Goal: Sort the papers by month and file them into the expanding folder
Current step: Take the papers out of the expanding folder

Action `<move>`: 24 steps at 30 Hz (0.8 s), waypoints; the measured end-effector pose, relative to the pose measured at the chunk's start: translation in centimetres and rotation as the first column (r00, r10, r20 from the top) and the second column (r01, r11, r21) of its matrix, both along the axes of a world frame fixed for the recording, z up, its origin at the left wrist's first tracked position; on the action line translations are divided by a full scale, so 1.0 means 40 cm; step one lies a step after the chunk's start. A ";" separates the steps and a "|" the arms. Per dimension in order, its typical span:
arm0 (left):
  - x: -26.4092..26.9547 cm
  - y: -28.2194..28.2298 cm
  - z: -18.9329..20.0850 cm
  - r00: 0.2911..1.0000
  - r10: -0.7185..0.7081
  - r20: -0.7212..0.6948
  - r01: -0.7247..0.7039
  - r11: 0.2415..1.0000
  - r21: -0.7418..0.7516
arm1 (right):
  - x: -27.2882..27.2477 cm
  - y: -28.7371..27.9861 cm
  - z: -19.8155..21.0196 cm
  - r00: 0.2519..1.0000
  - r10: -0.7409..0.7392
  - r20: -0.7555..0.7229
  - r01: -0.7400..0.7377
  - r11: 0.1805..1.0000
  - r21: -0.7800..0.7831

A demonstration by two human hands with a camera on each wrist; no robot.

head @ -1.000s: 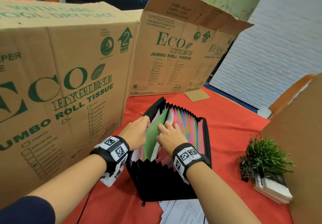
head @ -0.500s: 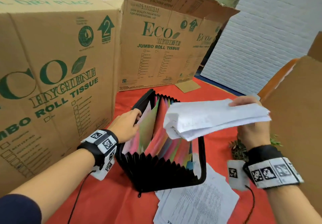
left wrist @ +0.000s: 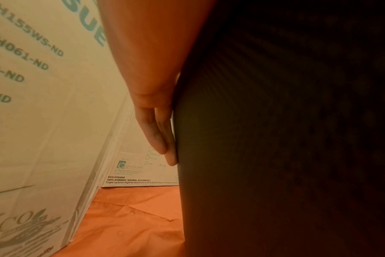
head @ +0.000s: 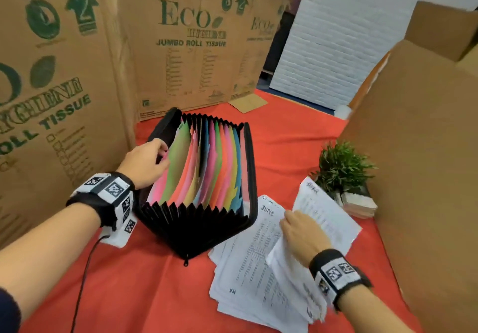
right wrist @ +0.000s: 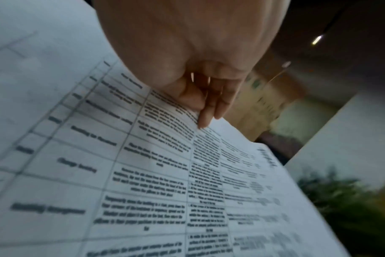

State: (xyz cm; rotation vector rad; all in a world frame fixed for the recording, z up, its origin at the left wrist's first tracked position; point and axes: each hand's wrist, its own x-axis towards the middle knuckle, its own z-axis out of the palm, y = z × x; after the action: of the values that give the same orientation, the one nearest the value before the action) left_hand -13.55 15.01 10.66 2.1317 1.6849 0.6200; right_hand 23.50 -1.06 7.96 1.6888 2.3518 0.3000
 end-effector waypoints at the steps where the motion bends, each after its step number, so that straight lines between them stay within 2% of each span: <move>1: 0.004 -0.003 0.002 1.000 0.004 -0.006 -0.004 1.000 0.000 | -0.039 -0.014 -0.042 1.000 0.012 -0.015 -0.013 0.999 -0.047; 5: 0.008 -0.015 0.009 1.000 0.014 -0.019 -0.014 1.000 -0.006 | -0.144 -0.053 -0.155 0.984 -0.122 -0.129 0.082 0.956 -0.283; 7: 0.007 -0.017 0.011 1.000 0.010 -0.027 -0.010 1.000 -0.010 | -0.157 -0.071 -0.168 0.943 -0.204 -0.264 0.090 0.917 -0.388; 9: 0.006 -0.020 0.011 0.999 -0.001 -0.038 0.000 1.000 -0.018 | -0.141 -0.083 -0.182 0.836 -0.322 -0.443 0.131 0.903 -0.410; 11: 0.008 -0.023 0.014 0.998 -0.016 -0.053 0.015 1.000 -0.022 | -0.105 -0.082 -0.170 0.693 -0.481 -0.538 0.280 0.866 -0.413; 13: 0.012 -0.024 0.017 0.997 -0.033 -0.074 0.030 0.999 -0.034 | -0.056 -0.058 -0.127 0.601 -0.553 -0.576 0.457 0.830 -0.320; 14: 0.012 -0.025 0.018 0.996 -0.038 -0.079 0.035 0.999 -0.039 | -0.033 -0.037 -0.095 0.585 -0.547 -0.598 0.522 0.819 -0.239; 17: 0.011 -0.026 0.019 0.995 -0.040 -0.088 0.037 0.999 -0.035 | -0.001 0.050 0.026 0.623 -0.406 -0.668 0.581 0.813 0.047; 20: 0.009 -0.030 0.013 0.996 -0.036 -0.086 0.034 0.999 -0.030 | -0.057 0.131 0.152 0.704 -0.195 -0.683 0.463 0.855 0.233; 22: 0.008 -0.035 0.015 0.996 -0.052 -0.078 0.051 0.998 -0.024 | -0.139 0.176 0.216 0.756 -0.075 -0.650 0.309 0.916 0.254; 24: 0.010 -0.038 0.019 0.992 -0.087 -0.089 0.085 0.996 -0.020 | -0.233 0.211 0.250 0.790 0.029 -0.612 0.110 0.976 0.188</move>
State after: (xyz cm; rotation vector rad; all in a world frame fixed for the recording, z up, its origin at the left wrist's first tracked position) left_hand -13.15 13.48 11.42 2.2378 1.6270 0.4910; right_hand 14.17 7.37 17.97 2.2050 2.8033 -0.0227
